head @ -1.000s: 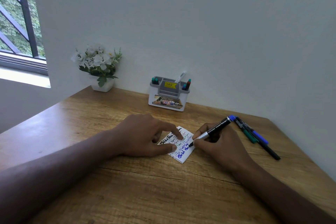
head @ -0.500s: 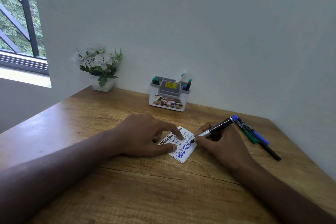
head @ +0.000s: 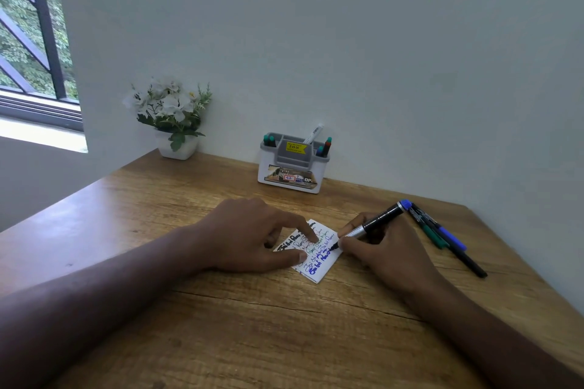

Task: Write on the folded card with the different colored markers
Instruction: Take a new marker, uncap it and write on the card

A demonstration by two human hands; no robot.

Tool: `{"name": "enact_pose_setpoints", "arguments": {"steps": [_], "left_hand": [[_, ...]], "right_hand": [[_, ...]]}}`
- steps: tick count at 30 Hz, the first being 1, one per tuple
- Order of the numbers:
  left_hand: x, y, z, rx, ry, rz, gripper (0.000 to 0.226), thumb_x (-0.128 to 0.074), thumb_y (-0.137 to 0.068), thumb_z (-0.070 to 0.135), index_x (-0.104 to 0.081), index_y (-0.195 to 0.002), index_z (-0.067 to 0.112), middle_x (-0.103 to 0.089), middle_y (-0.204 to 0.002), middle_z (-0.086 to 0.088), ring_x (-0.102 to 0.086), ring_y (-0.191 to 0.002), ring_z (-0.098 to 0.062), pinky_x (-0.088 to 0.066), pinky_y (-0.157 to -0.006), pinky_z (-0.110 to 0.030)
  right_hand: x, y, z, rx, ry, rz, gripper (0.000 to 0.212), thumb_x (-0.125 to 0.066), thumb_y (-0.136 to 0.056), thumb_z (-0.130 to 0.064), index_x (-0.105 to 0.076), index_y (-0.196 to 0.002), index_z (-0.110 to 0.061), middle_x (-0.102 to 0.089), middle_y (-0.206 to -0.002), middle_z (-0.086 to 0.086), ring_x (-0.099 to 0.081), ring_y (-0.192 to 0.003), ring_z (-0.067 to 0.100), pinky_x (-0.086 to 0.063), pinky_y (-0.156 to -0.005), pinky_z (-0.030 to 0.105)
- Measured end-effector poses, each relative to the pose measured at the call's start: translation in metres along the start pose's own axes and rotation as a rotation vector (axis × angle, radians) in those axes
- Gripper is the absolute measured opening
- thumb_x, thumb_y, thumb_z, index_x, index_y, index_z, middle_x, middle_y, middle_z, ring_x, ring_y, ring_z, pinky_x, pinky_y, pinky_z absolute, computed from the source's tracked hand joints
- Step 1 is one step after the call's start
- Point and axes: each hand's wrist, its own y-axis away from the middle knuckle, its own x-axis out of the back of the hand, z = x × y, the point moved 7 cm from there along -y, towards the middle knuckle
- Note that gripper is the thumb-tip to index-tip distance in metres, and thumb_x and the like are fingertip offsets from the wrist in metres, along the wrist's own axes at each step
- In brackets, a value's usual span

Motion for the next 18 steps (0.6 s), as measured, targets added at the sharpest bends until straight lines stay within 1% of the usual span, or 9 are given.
{"name": "enact_pose_setpoints", "arguments": {"steps": [4, 6, 8, 9, 11, 13, 15, 18], "left_hand": [[-0.0005, 0.0003, -0.0007, -0.003, 0.005, -0.002, 0.050, -0.047, -0.095, 0.079, -0.045, -0.143, 0.065, -0.056, -0.067, 0.012, -0.054, -0.063, -0.004, -0.036, -0.058, -0.024], [-0.0006, 0.0004, -0.0005, -0.003, 0.002, -0.004, 0.050, -0.047, -0.095, 0.078, -0.045, -0.143, 0.065, -0.056, -0.068, 0.012, -0.054, -0.064, -0.004, -0.037, -0.058, -0.024], [-0.0004, 0.0010, -0.0007, 0.001, 0.001, 0.001, 0.049, -0.047, -0.095, 0.078, -0.045, -0.143, 0.065, -0.056, -0.069, 0.012, -0.054, -0.065, -0.003, -0.036, -0.058, -0.025], [-0.0004, 0.0010, -0.0009, 0.001, -0.002, 0.003, 0.049, -0.046, -0.095, 0.078, -0.045, -0.142, 0.066, -0.057, -0.069, 0.011, -0.054, -0.065, -0.004, -0.036, -0.058, -0.025], [-0.0002, 0.0011, -0.0005, 0.003, -0.007, -0.004, 0.049, -0.046, -0.095, 0.079, -0.045, -0.142, 0.066, -0.056, -0.069, 0.012, -0.054, -0.066, -0.004, -0.036, -0.058, -0.025], [-0.0002, 0.0007, 0.0007, 0.007, -0.006, -0.014, 0.049, -0.046, -0.095, 0.078, -0.045, -0.143, 0.066, -0.055, -0.069, 0.012, -0.053, -0.066, -0.005, -0.035, -0.058, -0.025], [-0.0003, 0.0001, 0.0014, 0.007, -0.007, -0.023, 0.049, -0.046, -0.095, 0.078, -0.045, -0.143, 0.066, -0.055, -0.069, 0.012, -0.055, -0.067, -0.006, -0.036, -0.058, -0.025], [-0.0007, 0.0000, 0.0009, 0.003, -0.012, -0.024, 0.050, -0.045, -0.096, 0.078, -0.045, -0.144, 0.065, -0.057, -0.071, 0.013, -0.057, -0.071, -0.006, -0.037, -0.059, -0.025]], "right_hand": [[0.0000, -0.0001, 0.0011, -0.007, 0.012, 0.013, 0.007, -0.084, -0.083, -0.030, -0.079, -0.082, -0.025, -0.075, -0.075, -0.012, -0.065, -0.072, -0.009, -0.044, -0.052, 0.008], [-0.0006, -0.0006, 0.0018, -0.021, 0.016, 0.014, 0.008, -0.084, -0.083, -0.031, -0.079, -0.082, -0.025, -0.074, -0.073, -0.012, -0.065, -0.070, -0.009, -0.043, -0.052, 0.008], [-0.0015, -0.0009, 0.0017, -0.025, 0.005, 0.011, 0.009, -0.084, -0.083, -0.031, -0.078, -0.083, -0.025, -0.075, -0.074, -0.011, -0.066, -0.069, -0.004, -0.044, -0.053, 0.009], [-0.0016, -0.0010, 0.0016, -0.030, -0.006, 0.008, 0.010, -0.084, -0.083, -0.032, -0.078, -0.086, -0.025, -0.075, -0.077, -0.010, -0.067, -0.071, 0.000, -0.045, -0.057, 0.011], [-0.0021, -0.0016, 0.0034, -0.053, -0.013, 0.005, 0.014, -0.084, -0.083, -0.035, -0.078, -0.090, -0.026, -0.077, -0.085, -0.008, -0.069, -0.080, 0.005, -0.048, -0.063, 0.019], [-0.0022, -0.0019, 0.0058, -0.075, -0.008, -0.004, 0.017, -0.085, -0.081, -0.037, -0.078, -0.091, -0.026, -0.077, -0.087, -0.006, -0.070, -0.083, 0.009, -0.051, -0.067, 0.023], [-0.0016, -0.0026, 0.0074, -0.073, -0.014, -0.007, 0.015, -0.085, -0.080, -0.035, -0.078, -0.089, -0.025, -0.077, -0.084, -0.004, -0.070, -0.082, 0.011, -0.053, -0.067, 0.026], [-0.0011, -0.0027, 0.0081, -0.069, -0.004, 0.005, 0.014, -0.084, -0.081, -0.035, -0.078, -0.089, -0.025, -0.077, -0.084, -0.005, -0.071, -0.081, 0.010, -0.053, -0.067, 0.025]]}}
